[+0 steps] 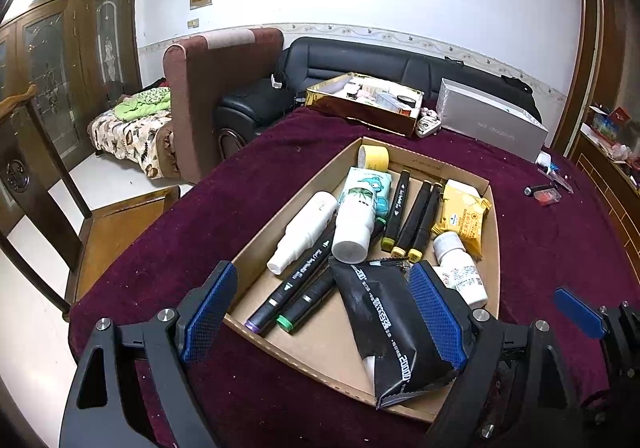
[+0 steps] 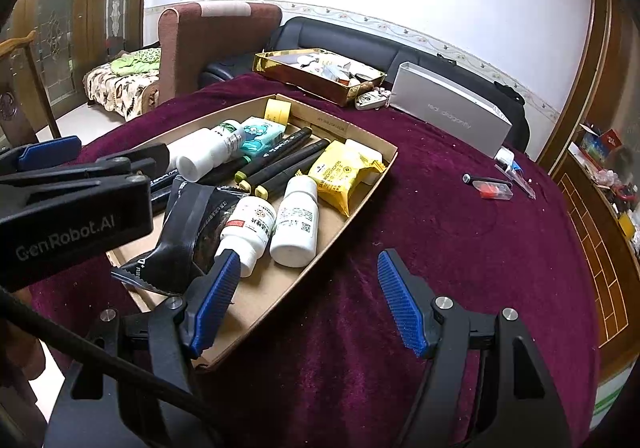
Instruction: Organize objects
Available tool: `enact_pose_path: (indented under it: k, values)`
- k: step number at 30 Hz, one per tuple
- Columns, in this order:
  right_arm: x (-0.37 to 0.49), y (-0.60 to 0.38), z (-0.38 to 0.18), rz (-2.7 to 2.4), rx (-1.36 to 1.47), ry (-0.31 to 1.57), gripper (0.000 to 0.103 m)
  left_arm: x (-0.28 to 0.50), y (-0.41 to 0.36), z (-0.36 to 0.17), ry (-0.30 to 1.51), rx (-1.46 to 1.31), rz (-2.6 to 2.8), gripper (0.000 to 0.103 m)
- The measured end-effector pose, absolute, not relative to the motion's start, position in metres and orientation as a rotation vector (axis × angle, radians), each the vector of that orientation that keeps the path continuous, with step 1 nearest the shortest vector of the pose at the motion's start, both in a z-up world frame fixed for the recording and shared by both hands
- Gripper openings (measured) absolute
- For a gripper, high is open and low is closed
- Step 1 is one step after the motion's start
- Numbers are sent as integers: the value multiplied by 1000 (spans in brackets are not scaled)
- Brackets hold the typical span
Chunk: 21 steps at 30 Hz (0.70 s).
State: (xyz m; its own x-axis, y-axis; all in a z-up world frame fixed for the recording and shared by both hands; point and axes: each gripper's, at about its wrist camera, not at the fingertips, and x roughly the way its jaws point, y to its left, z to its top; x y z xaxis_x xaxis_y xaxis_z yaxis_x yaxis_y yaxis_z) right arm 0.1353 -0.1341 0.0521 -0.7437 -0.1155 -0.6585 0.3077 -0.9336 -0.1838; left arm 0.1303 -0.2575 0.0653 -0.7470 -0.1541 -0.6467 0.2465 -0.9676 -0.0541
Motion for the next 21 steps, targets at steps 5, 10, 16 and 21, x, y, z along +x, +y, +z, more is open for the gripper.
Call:
enact_pose_path:
  k: [5,10,16,21]
  values:
    - [132,-131,50,-2716,1010,416,71,128,-252,62,183,1030,-2750,84]
    - [131,-124,52,-2731,1013,389,71,127,-248,60,182,1060,-2761,84]
    - [129,-118,53,-2738,1020,368,71,125,-249,58,209,1097,-2757,84]
    - [128,-117,51,-2729,1031,362,71,123,-248,57,219,1116,-2756,84]
